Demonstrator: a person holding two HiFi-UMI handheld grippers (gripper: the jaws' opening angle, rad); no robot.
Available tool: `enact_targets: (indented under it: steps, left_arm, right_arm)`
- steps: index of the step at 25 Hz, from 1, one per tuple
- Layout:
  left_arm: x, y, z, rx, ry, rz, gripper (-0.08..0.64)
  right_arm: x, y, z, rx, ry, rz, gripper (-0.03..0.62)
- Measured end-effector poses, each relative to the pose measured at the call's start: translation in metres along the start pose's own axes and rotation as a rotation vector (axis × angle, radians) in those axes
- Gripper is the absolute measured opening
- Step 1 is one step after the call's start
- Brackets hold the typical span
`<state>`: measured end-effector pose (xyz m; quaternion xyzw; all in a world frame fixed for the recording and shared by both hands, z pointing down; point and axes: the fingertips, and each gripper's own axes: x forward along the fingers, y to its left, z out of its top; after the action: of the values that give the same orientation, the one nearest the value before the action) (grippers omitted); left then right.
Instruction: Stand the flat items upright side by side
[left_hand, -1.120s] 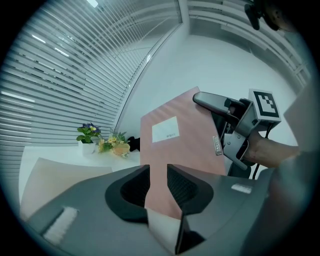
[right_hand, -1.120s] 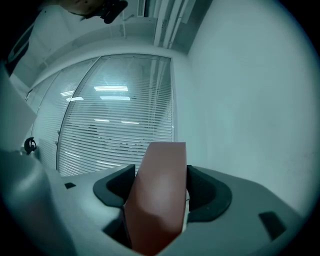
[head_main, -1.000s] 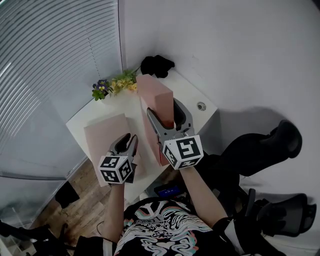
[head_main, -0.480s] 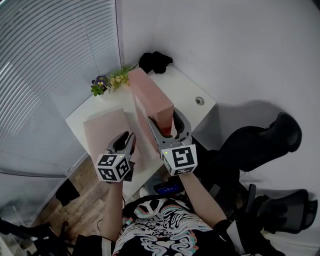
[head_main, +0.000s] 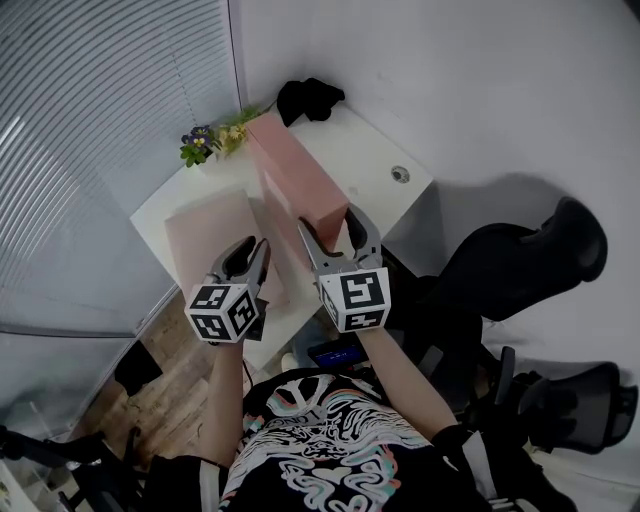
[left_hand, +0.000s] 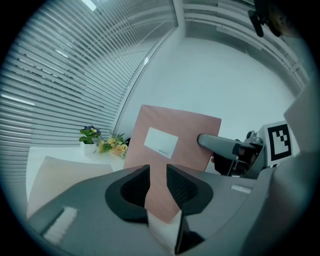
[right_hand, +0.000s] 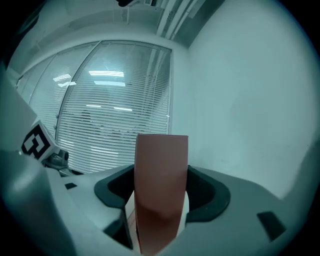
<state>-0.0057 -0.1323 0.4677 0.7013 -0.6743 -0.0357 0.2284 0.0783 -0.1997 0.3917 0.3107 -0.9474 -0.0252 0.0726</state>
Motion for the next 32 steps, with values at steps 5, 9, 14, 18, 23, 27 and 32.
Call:
enact_targets:
  steps: [5, 9, 14, 18, 23, 27, 32]
  left_arm:
    - [-0.004, -0.001, -0.005, 0.003, 0.011, 0.006, 0.094]
    - [-0.009, -0.002, -0.009, -0.004, 0.017, 0.009, 0.094]
    - [-0.014, -0.003, -0.012, 0.000, 0.016, 0.015, 0.095]
    - [-0.023, -0.001, -0.014, -0.006, 0.012, 0.026, 0.094]
    - [-0.031, -0.003, -0.017, -0.012, 0.001, 0.029, 0.095]
    - [-0.043, 0.004, -0.023, -0.015, -0.002, 0.063, 0.095]
    - [-0.065, 0.033, -0.023, -0.031, -0.016, 0.146, 0.095]
  right_arm:
    - [-0.005, -0.004, -0.018, 0.052, 0.043, -0.002, 0.305]
    - [-0.007, 0.000, -0.017, 0.039, 0.040, 0.016, 0.302]
    - [-0.019, 0.003, -0.026, 0.035, 0.053, 0.019, 0.302]
    - [-0.033, 0.006, -0.032, 0.046, 0.062, 0.011, 0.298]
    - [-0.049, 0.018, -0.029, 0.051, 0.049, 0.022, 0.291]
    - [-0.058, 0.039, -0.030, 0.035, 0.040, 0.062, 0.275]
    - [-0.056, 0.081, -0.031, -0.041, 0.045, 0.167, 0.275]
